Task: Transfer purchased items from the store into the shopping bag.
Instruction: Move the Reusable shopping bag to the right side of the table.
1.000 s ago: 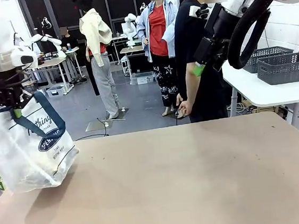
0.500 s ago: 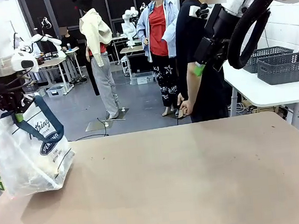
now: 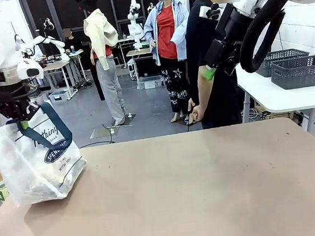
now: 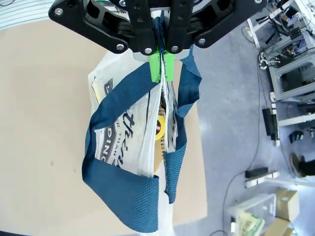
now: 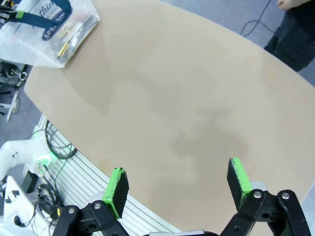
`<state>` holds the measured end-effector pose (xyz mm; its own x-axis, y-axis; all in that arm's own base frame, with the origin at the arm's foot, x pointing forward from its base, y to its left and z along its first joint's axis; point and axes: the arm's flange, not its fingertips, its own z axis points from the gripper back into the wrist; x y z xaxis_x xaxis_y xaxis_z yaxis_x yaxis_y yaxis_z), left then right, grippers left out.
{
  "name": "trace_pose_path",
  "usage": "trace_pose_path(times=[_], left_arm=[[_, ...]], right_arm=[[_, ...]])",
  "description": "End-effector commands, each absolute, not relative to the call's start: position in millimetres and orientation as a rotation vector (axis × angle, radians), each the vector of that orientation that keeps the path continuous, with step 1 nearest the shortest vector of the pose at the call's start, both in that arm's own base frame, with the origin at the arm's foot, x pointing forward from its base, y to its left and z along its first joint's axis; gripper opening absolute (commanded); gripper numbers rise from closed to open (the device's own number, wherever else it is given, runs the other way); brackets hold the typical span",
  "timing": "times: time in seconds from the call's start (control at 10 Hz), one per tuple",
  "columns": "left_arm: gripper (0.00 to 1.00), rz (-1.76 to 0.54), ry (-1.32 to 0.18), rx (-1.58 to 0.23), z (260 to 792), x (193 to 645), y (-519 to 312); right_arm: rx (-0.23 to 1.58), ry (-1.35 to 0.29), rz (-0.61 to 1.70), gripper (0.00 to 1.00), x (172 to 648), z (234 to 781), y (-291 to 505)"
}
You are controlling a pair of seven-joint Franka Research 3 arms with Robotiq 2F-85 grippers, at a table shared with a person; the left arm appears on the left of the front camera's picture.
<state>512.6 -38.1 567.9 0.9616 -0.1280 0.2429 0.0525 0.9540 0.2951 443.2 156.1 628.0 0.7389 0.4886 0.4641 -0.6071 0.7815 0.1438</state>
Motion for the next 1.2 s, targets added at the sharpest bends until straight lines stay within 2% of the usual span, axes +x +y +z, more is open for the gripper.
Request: trace_pose_path(times=[0.0,0.6,1.1], left_arm=[[0.0,-0.064,-0.329,0.35,576.5,524.0,-18.5],[0.0,-0.071,-0.391,0.395,551.2,529.2,15.2],[0.0,-0.038,-0.341,0.376,534.0,520.9,20.4]], right_arm=[[0.286,-0.411,0.61,1.0,440.5,626.3,154.9],[0.286,-0.411,0.61,1.0,440.5,626.3,154.9],[0.286,-0.411,0.61,1.0,440.5,626.3,154.9]])
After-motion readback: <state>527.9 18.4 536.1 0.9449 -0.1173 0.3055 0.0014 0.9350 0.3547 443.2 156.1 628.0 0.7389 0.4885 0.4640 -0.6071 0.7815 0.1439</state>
